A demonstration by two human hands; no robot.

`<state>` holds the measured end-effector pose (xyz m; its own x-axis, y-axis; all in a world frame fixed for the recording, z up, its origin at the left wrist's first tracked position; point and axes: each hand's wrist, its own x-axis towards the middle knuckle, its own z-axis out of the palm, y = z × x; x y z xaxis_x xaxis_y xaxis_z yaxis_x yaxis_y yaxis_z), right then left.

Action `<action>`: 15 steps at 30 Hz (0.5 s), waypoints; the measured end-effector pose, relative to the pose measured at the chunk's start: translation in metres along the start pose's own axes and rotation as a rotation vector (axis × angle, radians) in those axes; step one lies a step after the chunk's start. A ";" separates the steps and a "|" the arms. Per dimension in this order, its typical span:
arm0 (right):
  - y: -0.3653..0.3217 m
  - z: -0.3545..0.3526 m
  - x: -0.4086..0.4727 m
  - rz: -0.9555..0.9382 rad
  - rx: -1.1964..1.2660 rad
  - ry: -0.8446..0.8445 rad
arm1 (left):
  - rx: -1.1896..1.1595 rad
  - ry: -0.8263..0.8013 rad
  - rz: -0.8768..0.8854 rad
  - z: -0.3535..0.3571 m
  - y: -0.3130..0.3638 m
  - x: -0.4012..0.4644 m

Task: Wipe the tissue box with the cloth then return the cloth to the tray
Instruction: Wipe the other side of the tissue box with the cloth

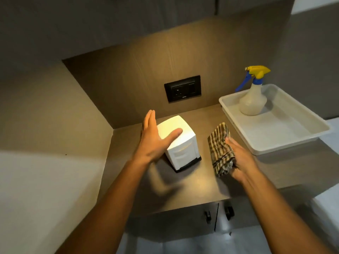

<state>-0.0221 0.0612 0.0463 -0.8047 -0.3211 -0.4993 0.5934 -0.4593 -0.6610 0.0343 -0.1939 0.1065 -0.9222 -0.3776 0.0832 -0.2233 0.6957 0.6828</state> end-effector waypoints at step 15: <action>0.032 0.040 0.021 -0.219 0.049 0.073 | 0.507 -0.322 0.225 0.015 0.027 0.036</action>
<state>-0.0209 0.0062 0.0373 -0.9098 -0.1495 -0.3871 0.4016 -0.5519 -0.7308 -0.0093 -0.1797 0.1167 -0.9950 -0.0409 -0.0914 -0.0618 0.9691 0.2389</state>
